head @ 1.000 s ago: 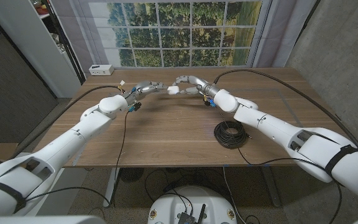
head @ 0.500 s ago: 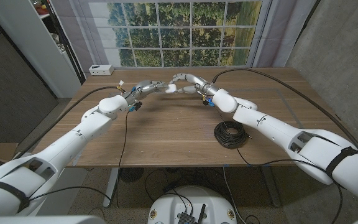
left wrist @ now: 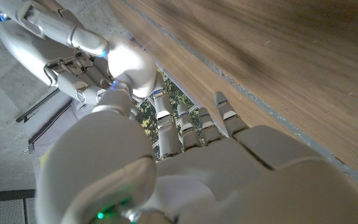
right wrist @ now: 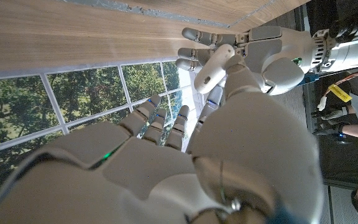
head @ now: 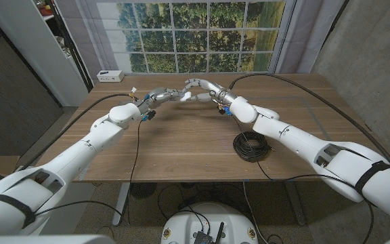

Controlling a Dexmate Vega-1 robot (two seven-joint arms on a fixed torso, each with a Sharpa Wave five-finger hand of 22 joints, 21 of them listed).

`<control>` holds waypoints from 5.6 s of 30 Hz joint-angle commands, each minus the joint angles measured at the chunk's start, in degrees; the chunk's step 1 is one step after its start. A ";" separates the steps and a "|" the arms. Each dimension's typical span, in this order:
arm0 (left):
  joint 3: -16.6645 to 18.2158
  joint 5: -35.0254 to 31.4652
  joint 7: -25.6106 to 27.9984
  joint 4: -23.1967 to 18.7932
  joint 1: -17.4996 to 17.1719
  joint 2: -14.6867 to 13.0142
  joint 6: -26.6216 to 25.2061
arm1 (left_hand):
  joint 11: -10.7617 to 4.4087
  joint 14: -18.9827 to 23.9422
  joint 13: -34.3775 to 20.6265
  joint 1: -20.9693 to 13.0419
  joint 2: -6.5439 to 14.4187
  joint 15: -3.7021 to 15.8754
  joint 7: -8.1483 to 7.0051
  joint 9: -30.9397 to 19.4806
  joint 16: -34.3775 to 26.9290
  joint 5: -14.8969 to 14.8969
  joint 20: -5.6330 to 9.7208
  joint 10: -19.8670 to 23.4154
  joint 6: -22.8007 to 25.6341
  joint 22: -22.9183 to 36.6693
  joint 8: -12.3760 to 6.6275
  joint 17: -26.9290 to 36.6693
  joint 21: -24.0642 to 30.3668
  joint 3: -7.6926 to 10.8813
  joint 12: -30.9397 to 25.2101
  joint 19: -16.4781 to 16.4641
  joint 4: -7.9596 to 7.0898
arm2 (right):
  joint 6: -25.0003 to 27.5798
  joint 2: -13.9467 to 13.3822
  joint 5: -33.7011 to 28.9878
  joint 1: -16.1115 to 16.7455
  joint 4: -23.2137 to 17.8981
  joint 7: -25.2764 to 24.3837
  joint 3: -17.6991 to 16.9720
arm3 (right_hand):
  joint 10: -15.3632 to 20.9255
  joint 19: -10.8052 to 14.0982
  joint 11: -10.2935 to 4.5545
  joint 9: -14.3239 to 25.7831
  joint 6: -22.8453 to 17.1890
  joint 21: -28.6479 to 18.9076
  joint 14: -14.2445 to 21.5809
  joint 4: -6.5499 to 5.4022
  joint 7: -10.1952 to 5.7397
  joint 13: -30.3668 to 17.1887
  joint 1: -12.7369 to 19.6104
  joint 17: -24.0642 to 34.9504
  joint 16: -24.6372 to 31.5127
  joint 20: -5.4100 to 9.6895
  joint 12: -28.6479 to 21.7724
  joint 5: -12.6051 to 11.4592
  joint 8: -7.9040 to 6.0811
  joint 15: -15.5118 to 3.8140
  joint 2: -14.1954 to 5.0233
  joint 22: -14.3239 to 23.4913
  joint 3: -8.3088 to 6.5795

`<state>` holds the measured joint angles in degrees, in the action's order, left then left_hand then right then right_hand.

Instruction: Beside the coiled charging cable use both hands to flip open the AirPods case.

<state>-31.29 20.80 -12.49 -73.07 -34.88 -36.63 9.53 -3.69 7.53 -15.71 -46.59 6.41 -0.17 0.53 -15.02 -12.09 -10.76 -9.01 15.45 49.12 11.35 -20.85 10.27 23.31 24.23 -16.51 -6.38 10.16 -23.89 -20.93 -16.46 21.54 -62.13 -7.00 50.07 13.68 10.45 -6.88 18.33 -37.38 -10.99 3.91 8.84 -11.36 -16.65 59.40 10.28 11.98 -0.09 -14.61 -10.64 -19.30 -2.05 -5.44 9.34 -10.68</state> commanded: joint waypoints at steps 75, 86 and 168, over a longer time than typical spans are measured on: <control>3.75 -6.94 16.71 0.74 -5.78 4.86 15.63 | -4.10 5.60 0.06 -5.84 0.77 4.39 -5.74 -0.12 -1.06 -1.00 1.74 5.89 6.94 0.83 0.19 0.79 1.95 -2.38 -1.43 -2.46 -1.90 | 11.16 7.01 37.02 2.71 0.75 24.23 -8.15 | -1.75 0.71 7.56 -3.69 2.77 -0.08 -1.28 -1.89 14.10 -1.00 -7.69 0.49 0.37 -6.41 -0.37 -1.29 5.50 -0.47 2.69 0.35 3.26; 3.93 -6.15 17.30 1.30 -6.19 5.59 15.72 | -4.18 5.61 0.02 -5.91 0.92 4.42 -5.54 0.01 -0.97 -0.92 1.74 5.96 7.00 0.89 0.39 0.86 2.05 -2.50 -1.40 -2.43 -2.00 | 9.38 7.98 36.18 3.15 1.60 21.66 -8.43 | 1.60 2.64 6.51 -4.03 -1.68 -0.42 2.11 -0.96 13.28 -1.20 -5.98 0.52 1.04 -5.88 -1.74 -1.47 4.45 -1.71 1.42 0.36 2.15; 4.27 0.44 8.22 -2.01 -6.41 2.07 10.67 | -2.34 6.32 -0.63 2.24 1.19 3.85 -3.64 -1.84 -1.31 -3.04 1.25 6.47 10.11 0.81 1.26 1.72 2.38 -10.38 -1.18 -1.54 -7.44 | 3.88 6.77 29.56 1.01 6.81 20.13 -6.65 | 13.68 6.55 -0.84 4.24 -18.21 0.15 12.36 -0.20 7.30 -4.02 4.73 2.17 4.16 -1.10 -5.52 0.02 -4.34 -10.11 -2.87 0.44 -1.46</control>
<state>-27.08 21.06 -4.27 -74.56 -41.04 -34.15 21.44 -6.11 12.97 -16.11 -44.93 6.95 2.32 -2.19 -16.35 -12.98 -13.59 -7.79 20.86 55.67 11.98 -18.68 11.88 25.16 13.80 -17.01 -7.20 3.34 -19.09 -13.70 14.26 22.77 -55.81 13.34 42.99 27.46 17.10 -7.32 18.69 -50.09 -10.99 16.50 8.85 1.32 -20.35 64.24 12.13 15.98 -1.61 -20.41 -10.41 -22.21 -2.35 -7.70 9.46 -12.24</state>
